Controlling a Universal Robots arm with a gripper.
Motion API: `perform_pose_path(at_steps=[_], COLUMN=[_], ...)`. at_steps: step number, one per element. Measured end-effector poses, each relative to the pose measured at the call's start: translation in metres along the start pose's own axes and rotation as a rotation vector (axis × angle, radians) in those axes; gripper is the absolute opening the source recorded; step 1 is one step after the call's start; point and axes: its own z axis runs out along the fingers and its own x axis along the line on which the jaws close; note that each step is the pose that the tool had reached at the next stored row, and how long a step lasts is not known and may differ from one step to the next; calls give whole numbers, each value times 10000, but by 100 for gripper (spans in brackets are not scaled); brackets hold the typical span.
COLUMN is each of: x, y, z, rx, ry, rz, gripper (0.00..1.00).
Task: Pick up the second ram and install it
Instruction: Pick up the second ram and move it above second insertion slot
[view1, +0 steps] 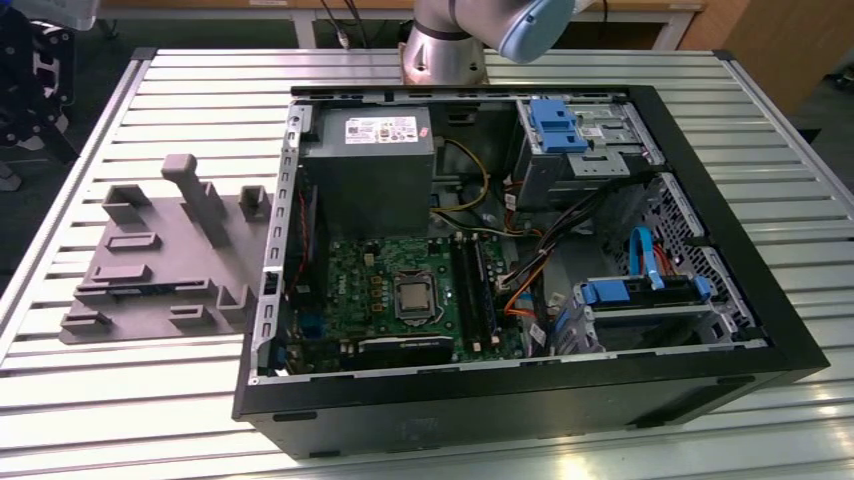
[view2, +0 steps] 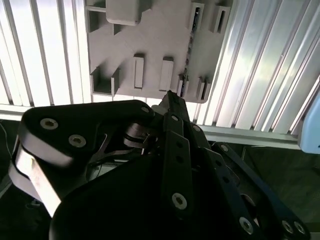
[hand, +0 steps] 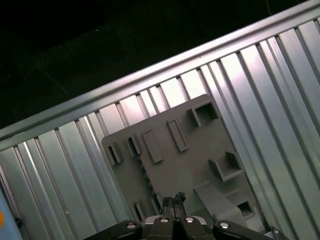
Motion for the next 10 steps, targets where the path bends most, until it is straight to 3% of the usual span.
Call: perform_pose_path(at_steps=[10], x=[0], y=[0], z=[7], rx=[-6], ry=[22], rz=[-970], gripper=[11])
